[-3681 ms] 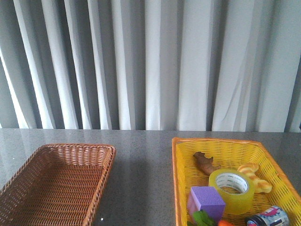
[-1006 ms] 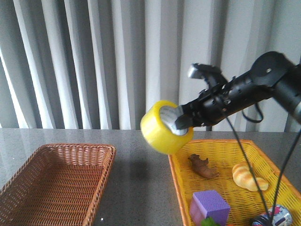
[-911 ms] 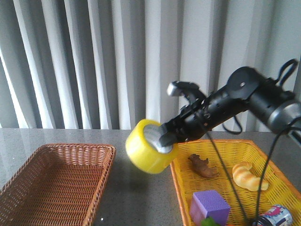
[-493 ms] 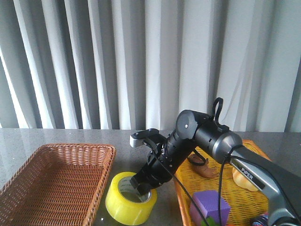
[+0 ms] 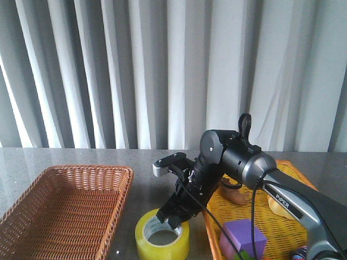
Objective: Transfer tape with both arms
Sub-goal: 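Carry the tape toward the brown basket and set it on the table, then open the right gripper and withdraw it upward out of view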
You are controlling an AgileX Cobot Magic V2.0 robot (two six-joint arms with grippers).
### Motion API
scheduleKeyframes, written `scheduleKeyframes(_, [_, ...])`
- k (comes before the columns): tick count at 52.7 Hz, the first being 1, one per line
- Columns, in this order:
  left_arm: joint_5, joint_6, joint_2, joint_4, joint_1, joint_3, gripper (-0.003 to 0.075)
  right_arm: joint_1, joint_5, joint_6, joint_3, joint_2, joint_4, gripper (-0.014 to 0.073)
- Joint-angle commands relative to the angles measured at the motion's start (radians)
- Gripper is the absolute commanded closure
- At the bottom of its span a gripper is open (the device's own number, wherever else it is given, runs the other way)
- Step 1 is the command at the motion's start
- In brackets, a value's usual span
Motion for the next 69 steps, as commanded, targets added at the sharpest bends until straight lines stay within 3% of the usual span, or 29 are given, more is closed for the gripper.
scheduleKeyframes(1, [-0.065, -0.002, 0.009, -0.011, -0.009, -0.034, 0.0311, -0.002, -0.023, 0.002, -0.032, -0.068, 0.01, 0.0245])
scheduleKeyframes(8, [-0.065, -0.002, 0.009, -0.011, -0.009, -0.034, 0.0311, -0.002, -0.043, 0.035, -0.032, -0.071, 0.01, 0.0189])
scheduleKeyframes(32, [-0.066, -0.001, 0.009, -0.011, -0.009, -0.034, 0.0312, -0.005, -0.024, 0.053, -0.231, -0.318, -0.004, 0.0206])
scheduleKeyframes(42, [-0.067, 0.005, 0.009, -0.011, -0.009, -0.034, 0.0331, -0.005, -0.101, 0.053, -0.233, -0.528, -0.071, 0.0311])
scheduleKeyframes(53, [-0.07, 0.055, 0.009, -0.012, -0.009, -0.034, 0.0382, -0.005, -0.125, 0.038, -0.224, -0.75, -0.104, 0.0511])
scheduleKeyframes(60, [-0.075, 0.067, 0.009, -0.014, -0.009, -0.034, 0.0409, -0.005, -0.167, 0.063, -0.039, -0.923, -0.233, 0.0607])
scheduleKeyframes(64, [-0.075, 0.067, 0.009, -0.014, -0.009, -0.034, 0.0424, -0.005, -0.232, 0.12, 0.16, -1.052, -0.308, 0.0602])
scheduleKeyframes(69, [-0.073, 0.069, 0.009, -0.038, -0.009, -0.034, 0.0446, -0.005, -0.439, 0.254, 0.509, -1.244, -0.389, 0.06])
